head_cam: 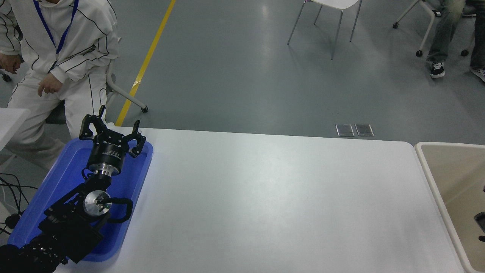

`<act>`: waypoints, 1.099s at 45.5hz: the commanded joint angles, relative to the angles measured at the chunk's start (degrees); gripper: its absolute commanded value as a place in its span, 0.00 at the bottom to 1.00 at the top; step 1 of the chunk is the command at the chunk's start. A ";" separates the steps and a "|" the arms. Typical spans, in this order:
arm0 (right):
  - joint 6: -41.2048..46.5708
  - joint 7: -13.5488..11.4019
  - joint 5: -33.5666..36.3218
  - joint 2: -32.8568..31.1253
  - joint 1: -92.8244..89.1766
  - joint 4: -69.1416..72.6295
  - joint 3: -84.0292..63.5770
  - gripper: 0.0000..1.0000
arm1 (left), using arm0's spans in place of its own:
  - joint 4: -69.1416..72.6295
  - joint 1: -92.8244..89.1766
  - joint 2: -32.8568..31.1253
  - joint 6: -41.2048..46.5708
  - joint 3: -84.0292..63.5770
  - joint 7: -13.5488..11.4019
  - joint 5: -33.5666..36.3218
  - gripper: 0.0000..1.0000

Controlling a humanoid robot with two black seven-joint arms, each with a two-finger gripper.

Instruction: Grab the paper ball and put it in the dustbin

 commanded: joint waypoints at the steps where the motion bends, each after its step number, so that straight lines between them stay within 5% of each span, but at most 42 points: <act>1: -0.40 0.00 0.08 -0.31 0.62 0.60 0.69 0.97 | 0.00 0.00 0.00 0.00 -0.03 0.09 0.00 1.00; 33: 0.22 0.00 -0.18 -18.15 1.94 28.54 44.10 1.00 | 0.00 0.00 0.00 0.00 -0.03 0.09 0.00 1.00; 50: 2.68 0.00 -0.09 -21.32 -4.74 44.97 62.98 1.00 | 0.00 0.00 0.00 0.00 -0.03 0.00 0.00 1.00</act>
